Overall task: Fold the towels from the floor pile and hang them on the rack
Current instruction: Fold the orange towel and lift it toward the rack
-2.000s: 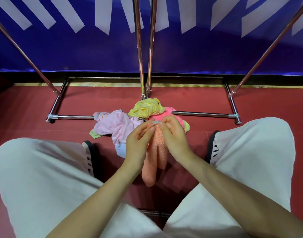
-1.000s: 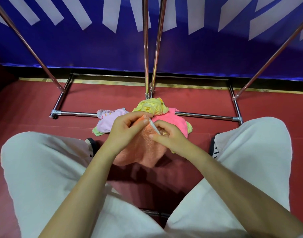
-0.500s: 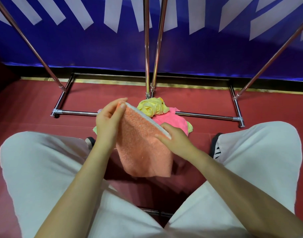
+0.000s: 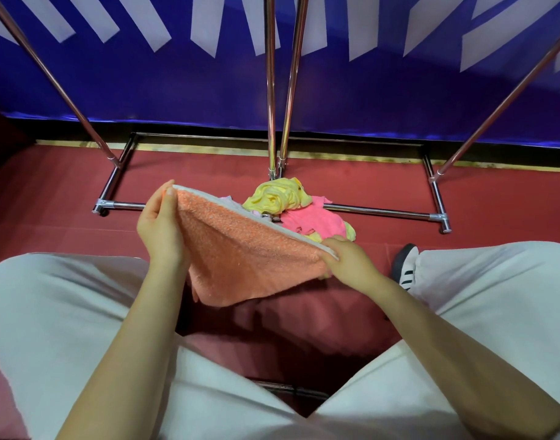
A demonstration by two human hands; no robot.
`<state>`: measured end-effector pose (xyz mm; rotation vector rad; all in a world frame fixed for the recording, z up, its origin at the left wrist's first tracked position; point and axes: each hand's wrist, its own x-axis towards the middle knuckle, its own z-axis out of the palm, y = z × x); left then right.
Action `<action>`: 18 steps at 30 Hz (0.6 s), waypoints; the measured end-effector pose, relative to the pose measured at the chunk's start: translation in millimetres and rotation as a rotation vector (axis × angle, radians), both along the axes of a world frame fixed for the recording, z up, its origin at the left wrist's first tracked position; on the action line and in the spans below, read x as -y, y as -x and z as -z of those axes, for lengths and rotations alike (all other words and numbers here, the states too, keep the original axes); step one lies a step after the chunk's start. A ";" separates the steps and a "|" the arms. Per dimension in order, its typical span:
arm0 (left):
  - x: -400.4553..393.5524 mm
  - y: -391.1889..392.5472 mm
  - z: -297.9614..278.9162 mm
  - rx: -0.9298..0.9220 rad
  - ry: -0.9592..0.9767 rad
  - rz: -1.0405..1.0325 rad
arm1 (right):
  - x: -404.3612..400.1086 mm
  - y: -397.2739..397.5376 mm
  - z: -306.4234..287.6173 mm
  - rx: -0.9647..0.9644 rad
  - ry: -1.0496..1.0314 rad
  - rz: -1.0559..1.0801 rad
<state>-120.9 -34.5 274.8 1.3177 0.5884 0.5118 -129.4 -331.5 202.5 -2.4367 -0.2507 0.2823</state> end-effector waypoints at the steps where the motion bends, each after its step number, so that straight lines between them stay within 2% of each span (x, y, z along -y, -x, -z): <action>1: -2.1 -0.6 1.5 -0.007 0.006 -0.019 | 1.0 -1.6 -0.4 -0.029 -0.035 0.043; 4: -6.0 -0.9 5.6 -0.020 -0.016 -0.042 | 2.7 -6.8 -11.5 -0.136 -0.309 0.303; 6: -6.6 -0.7 7.4 0.000 -0.047 -0.036 | 4.4 -10.2 -26.9 -0.100 -0.616 0.529; 8: -5.1 -1.3 8.6 0.009 -0.115 -0.022 | 8.9 -13.9 -41.6 -0.058 -0.758 0.639; 12: 0.0 -5.6 18.7 -0.055 -0.094 -0.004 | 13.1 -13.9 -52.6 -0.055 -0.661 0.622; 18: 8.1 -11.7 25.4 -0.106 -0.100 0.017 | 13.5 -21.0 -56.4 0.047 -0.662 0.673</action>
